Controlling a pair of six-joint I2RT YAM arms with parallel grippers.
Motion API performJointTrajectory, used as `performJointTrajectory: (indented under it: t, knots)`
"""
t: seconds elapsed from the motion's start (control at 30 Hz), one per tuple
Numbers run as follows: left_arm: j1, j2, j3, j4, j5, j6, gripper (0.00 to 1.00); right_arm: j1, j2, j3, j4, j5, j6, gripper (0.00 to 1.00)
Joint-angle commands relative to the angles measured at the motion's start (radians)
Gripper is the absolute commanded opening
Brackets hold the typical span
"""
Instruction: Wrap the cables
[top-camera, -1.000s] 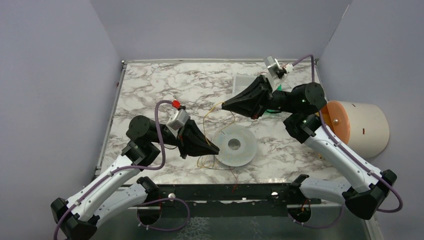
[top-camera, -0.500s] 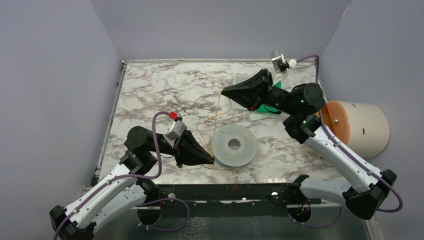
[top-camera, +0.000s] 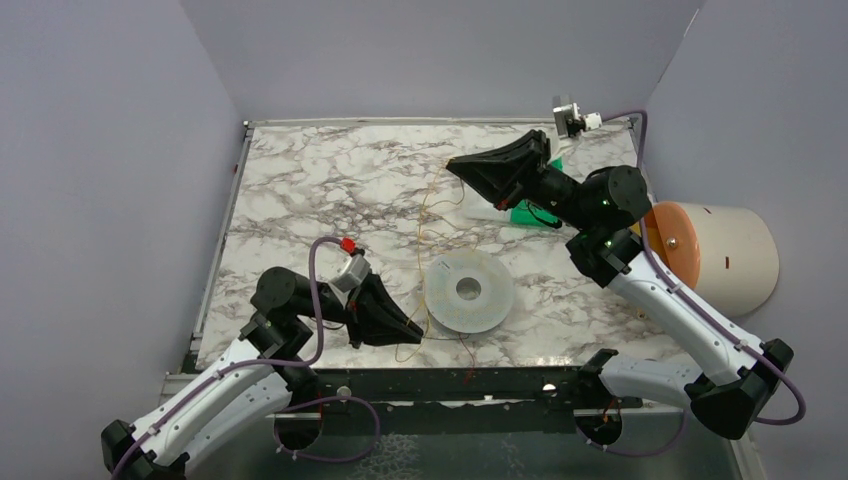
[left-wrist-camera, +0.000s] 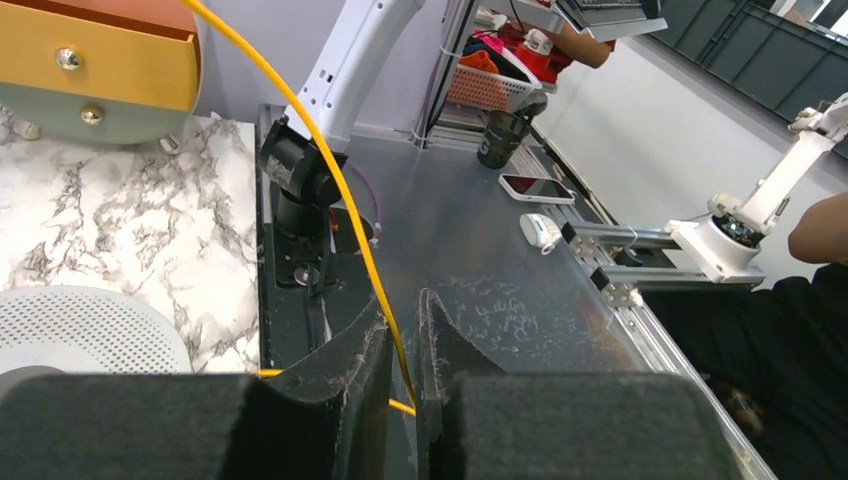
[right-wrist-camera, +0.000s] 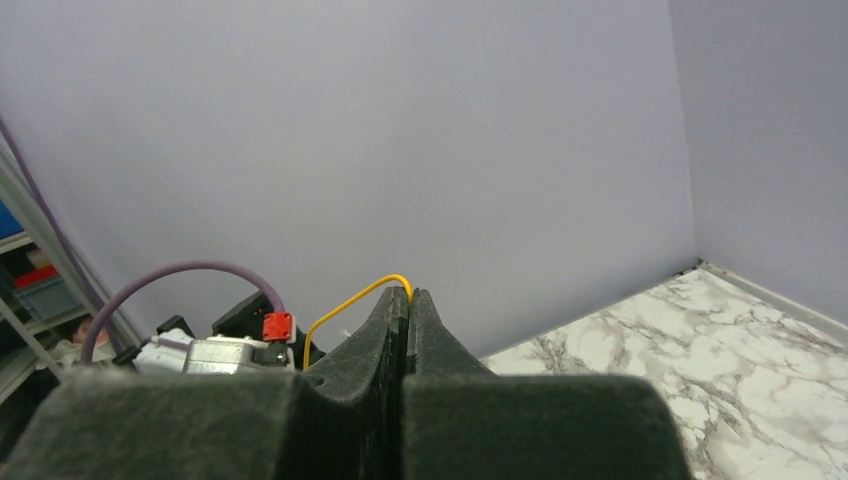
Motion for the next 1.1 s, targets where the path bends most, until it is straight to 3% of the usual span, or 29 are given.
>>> performJointTrajectory:
  t: [0.0, 0.43, 0.57, 0.7, 1.07]
  knots:
    - [-0.004, -0.03, -0.026, 0.017, 0.012, -0.024, 0.17, -0.001, -0.007, 0.045, 0.014, 0.091, -0.032, 0.01]
    - [-0.004, -0.053, -0.053, 0.015, -0.005, -0.057, 0.17, 0.0, -0.029, 0.067, -0.088, 0.378, -0.147, 0.01]
    - [-0.004, -0.042, -0.044, 0.012, -0.024, -0.055, 0.12, 0.0, -0.044, 0.04, -0.119, 0.471, -0.191, 0.01]
    - [-0.003, -0.004, -0.016, 0.002, -0.036, -0.042, 0.0, 0.0, -0.062, 0.004, -0.18, 0.645, -0.247, 0.01]
    - [-0.004, 0.171, 0.073, -0.015, -0.089, -0.025, 0.0, 0.0, -0.108, -0.094, -0.297, 1.005, -0.393, 0.01]
